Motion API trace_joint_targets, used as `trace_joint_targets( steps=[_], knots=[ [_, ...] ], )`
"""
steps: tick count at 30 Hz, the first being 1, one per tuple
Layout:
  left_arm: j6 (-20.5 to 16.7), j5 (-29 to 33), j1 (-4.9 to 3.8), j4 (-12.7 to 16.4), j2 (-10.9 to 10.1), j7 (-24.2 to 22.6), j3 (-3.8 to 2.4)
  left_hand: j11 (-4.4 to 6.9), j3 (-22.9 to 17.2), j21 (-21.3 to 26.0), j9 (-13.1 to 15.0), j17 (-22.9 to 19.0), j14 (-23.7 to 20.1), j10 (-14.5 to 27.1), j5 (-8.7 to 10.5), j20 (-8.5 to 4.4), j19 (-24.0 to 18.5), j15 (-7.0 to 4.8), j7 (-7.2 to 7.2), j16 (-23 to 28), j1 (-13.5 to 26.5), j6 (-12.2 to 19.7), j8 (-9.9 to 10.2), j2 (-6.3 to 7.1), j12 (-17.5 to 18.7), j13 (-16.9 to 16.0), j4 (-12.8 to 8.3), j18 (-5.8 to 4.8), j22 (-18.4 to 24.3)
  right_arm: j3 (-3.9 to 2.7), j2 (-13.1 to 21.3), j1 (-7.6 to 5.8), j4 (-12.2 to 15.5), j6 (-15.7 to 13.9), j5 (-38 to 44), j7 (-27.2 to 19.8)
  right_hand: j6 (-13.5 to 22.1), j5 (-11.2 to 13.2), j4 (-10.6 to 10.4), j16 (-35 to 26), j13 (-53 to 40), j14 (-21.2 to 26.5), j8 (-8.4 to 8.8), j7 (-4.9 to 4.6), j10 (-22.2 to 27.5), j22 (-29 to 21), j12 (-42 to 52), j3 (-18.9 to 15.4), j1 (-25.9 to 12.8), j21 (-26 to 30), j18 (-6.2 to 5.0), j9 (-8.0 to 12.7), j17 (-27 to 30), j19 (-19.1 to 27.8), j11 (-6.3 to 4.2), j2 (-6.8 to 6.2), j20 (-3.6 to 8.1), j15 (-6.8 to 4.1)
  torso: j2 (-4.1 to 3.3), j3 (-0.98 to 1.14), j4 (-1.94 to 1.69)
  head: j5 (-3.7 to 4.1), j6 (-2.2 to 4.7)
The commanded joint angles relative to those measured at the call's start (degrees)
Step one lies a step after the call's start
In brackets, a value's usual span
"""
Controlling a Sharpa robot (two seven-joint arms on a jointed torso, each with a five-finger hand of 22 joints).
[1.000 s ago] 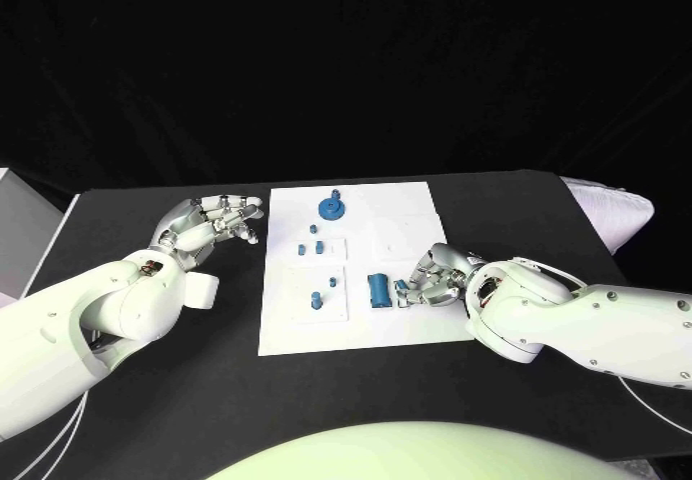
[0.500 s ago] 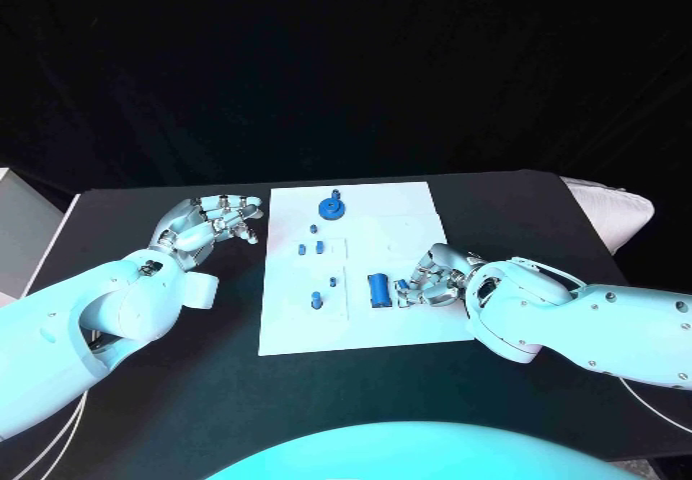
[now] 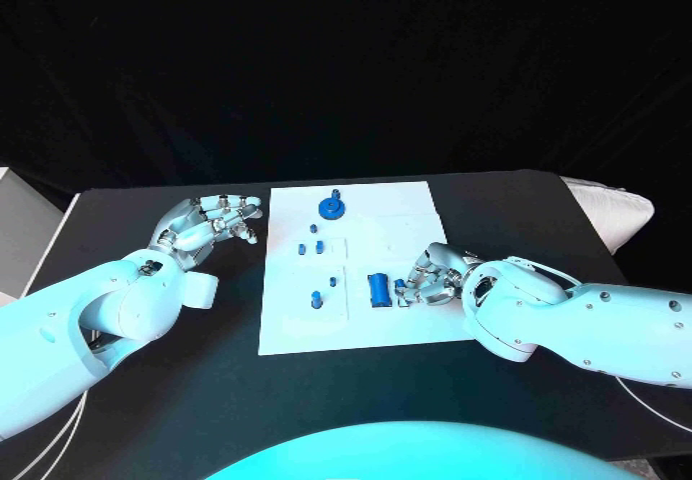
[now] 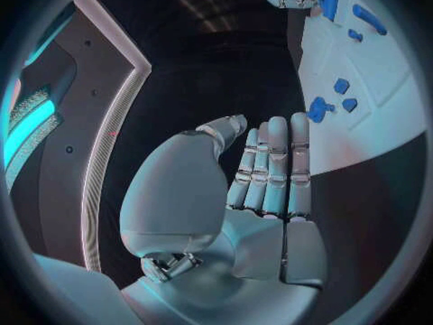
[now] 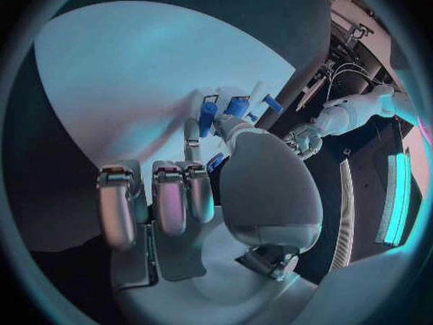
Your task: Assemble the parts on the task board
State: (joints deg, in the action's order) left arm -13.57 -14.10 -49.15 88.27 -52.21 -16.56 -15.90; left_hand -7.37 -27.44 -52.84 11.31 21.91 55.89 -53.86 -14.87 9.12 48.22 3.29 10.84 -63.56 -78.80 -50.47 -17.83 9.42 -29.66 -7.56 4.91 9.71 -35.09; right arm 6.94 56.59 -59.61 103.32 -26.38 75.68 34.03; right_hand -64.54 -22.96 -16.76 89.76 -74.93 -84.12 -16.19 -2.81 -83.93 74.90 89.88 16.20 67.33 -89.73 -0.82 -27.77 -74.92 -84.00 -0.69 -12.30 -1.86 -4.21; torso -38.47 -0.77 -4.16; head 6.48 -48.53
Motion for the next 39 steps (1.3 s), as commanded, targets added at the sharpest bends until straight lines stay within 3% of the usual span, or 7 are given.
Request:
trace_joint_targets(
  steps=[1, 6, 8, 21, 25, 29, 39],
  knots=[
    [0.11, 0.29, 0.0, 0.08, 0.11, -0.23, -0.04, 0.19, -0.07, 0.25, -0.09, -0.06, 0.35, 0.28, -0.32, -0.03, 0.42, 0.05, 0.06, 0.24, -0.53, -0.2, -0.19, -0.18, -0.32, 0.06, 0.37, 0.79, 0.08, 0.01, -0.17, 0.05, 0.04, 0.22, 0.64, -0.04, -0.23, 0.36, -0.04, 0.24, -15.07, -5.88, -0.12, -0.27, -6.07, 15.1, 0.12, -0.39, -0.52, -0.27, 0.82, 0.05, -15.08, -6.0, -0.43, -0.05, 0.34, -0.32, 0.0, -0.01, 0.04, -0.05, -0.1],
    [0.11, 0.3, 0.0, 0.07, 0.1, -0.21, -0.04, 0.19, -0.09, 0.27, -0.1, -0.06, 0.35, 0.28, -0.33, -0.03, 0.44, 0.05, 0.06, 0.25, -0.53, -0.2, -0.2, -0.25, -0.33, 0.07, 0.43, 0.8, 0.1, 0.01, -0.23, 0.05, 0.02, 0.27, 0.61, -0.04, -0.24, 0.52, -0.06, 0.24, -15.07, -5.88, -0.09, -0.28, -6.07, 15.1, 0.12, -1.69, -1.4, -0.27, 0.82, 0.07, -15.08, -6.0, -0.42, 0.07, 0.33, -0.31, 0.0, 0.02, 0.04, -0.07, -0.11],
    [0.1, 0.3, 0.0, 0.06, 0.1, -0.2, -0.04, 0.19, -0.09, 0.27, -0.1, -0.06, 0.35, 0.28, -0.33, -0.03, 0.44, 0.05, 0.06, 0.25, -0.53, -0.2, -0.2, -0.25, -0.33, 0.07, 0.43, 0.8, 0.1, 0.01, -0.24, 0.05, 0.02, 0.2, 0.6, -0.06, -0.22, -1.57, 0.02, 0.24, -15.07, -5.88, -0.11, -0.36, -6.07, 15.1, 0.12, -4.05, -2.77, -0.27, 0.82, 0.03, -15.08, -6.0, -0.36, 0.09, 0.31, -0.29, 0.03, 0.02, 0.07, -0.05, -0.11],
    [0.1, 0.31, 0.0, -0.02, 0.11, -0.21, -0.04, 0.19, -0.09, 0.27, -0.1, -0.06, 0.35, 0.28, -0.33, -0.03, 0.44, 0.05, 0.06, 0.25, -0.53, -0.2, -0.2, -0.25, -0.33, 0.07, 0.43, 0.8, 0.1, 0.01, 1.1, 0.26, 0.58, -0.25, 0.5, -1.14, -0.03, 0.37, 0.08, 0.24, -15.07, -5.88, -0.3, -0.19, -6.07, 15.1, 0.12, -11.59, -2.04, -0.27, 0.82, -0.27, -15.08, -6.0, -0.49, 2.39, 0.36, -0.39, 0.06, 0.07, 0.03, -0.12, -0.05],
    [0.11, 0.33, 0.01, -0.05, 0.13, -0.22, -0.04, 0.19, -0.09, 0.27, -0.1, -0.06, 0.35, 0.28, -0.33, -0.03, 0.44, 0.05, 0.06, 0.25, -0.53, -0.2, -0.2, -0.25, -0.33, 0.07, 0.43, 0.8, 0.1, 0.01, 1.85, 0.37, 0.79, 0.01, 0.02, -2.46, 0.18, 3.36, 0.22, 0.24, -15.07, -5.88, -0.21, -0.26, -6.07, 15.1, 0.12, -12.25, 1.88, -0.27, 0.82, -0.26, -15.08, -6.0, -0.44, 2.51, 0.37, -0.38, 0.04, 0.09, 0.07, -0.21, 0.0],
    [0.1, 0.33, 0.03, -0.09, 0.15, -0.22, -0.04, 0.19, -0.09, 0.27, -0.1, -0.06, 0.35, 0.28, -0.33, -0.03, 0.44, 0.05, 0.06, 0.25, -0.53, -0.2, -0.2, -0.25, -0.33, 0.07, 0.43, 0.8, 0.1, 0.01, 2.36, 0.51, 0.94, 0.45, -0.54, -3.82, 0.25, 10.37, 0.11, 0.24, -15.07, -5.88, -0.02, -0.38, -6.07, 15.1, 0.12, -12.75, 6.72, -0.27, 0.82, -0.11, -15.08, -6.0, -0.35, 2.24, 0.31, -0.32, 0.04, 0.11, 0.09, -0.21, -0.03],
    [0.12, 0.35, 0.09, -0.18, 0.28, -0.21, -0.04, 0.19, -0.09, 0.32, -0.13, -0.07, 0.36, 0.3, -0.32, -0.03, 0.48, 0.05, 0.06, 0.25, -0.57, -0.17, -0.21, -0.29, -0.33, 0.09, 0.51, 0.8, 0.13, 0.01, 2.29, 0.87, 0.63, 0.95, -0.25, -3.92, 0.05, 12.62, 0.06, 0.24, -15.07, -5.88, 0.03, -0.39, -6.07, 15.1, 0.12, -12.83, 8.45, -0.27, 0.82, 0.0, -15.08, -6.0, -0.33, 2.46, 0.26, -0.28, 0.03, 0.05, 0.01, -0.1, -0.06]
  ],
)
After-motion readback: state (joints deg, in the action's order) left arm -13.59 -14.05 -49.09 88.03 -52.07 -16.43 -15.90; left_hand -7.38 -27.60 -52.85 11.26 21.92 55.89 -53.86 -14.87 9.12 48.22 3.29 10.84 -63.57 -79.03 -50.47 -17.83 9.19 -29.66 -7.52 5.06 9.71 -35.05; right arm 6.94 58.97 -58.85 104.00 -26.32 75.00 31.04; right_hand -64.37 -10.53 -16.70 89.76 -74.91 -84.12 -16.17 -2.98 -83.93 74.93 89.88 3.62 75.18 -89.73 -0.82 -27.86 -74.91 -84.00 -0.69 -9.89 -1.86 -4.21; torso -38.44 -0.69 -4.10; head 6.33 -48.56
